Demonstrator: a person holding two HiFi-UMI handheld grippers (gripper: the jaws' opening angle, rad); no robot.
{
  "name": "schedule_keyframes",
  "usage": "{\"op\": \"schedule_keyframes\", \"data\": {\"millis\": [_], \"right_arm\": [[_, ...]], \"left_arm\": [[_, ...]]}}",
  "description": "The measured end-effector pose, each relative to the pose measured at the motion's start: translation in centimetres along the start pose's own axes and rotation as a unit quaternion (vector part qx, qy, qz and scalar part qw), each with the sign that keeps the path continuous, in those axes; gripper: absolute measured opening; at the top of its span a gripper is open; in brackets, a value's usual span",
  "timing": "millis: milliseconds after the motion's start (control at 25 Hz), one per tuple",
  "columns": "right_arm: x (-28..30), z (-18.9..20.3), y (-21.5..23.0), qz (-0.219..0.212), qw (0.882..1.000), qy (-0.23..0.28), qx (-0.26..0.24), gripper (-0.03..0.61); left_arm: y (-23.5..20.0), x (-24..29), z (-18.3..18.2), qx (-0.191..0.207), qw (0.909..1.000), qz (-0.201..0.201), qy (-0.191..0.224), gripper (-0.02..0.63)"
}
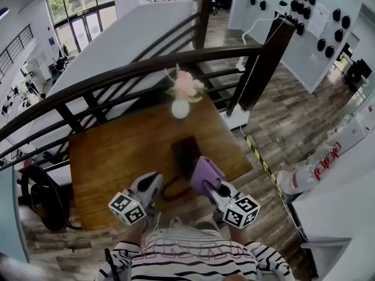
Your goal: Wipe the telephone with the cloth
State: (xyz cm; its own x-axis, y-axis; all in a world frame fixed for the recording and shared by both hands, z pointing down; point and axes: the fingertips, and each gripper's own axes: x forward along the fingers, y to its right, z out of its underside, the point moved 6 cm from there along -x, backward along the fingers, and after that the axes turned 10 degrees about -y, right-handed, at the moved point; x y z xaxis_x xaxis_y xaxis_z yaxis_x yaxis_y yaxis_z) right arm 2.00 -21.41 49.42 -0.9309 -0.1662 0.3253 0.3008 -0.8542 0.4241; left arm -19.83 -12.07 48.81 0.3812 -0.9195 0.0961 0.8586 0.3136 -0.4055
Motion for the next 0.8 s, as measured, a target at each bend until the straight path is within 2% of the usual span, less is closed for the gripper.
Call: {"op": "schedule_keyframes", "data": {"millis": [240,400,800], "right_arm": [[2.9,-1.7,3.0,-0.019,1.000,-0.022,-0.004,0.043],[4.9,-2.9,5.5,-0.044,0.998,-0.045,-0.015,0.043],[10.4,-4.0,10.7,-0.117,0.983,-0.136,-0.044,0.043]], "left_arm": [[-1.9,1.5,-0.6,-0.014,0.9995,-0.027,0.008,-0.002],[-2.7,2.6,-0.8,-0.021,0.9977,-0.059,0.025,-0.002],[-2.2,4.6,-1.1,-0.032,0.9872,-0.137,0.075,-0.002]]}}
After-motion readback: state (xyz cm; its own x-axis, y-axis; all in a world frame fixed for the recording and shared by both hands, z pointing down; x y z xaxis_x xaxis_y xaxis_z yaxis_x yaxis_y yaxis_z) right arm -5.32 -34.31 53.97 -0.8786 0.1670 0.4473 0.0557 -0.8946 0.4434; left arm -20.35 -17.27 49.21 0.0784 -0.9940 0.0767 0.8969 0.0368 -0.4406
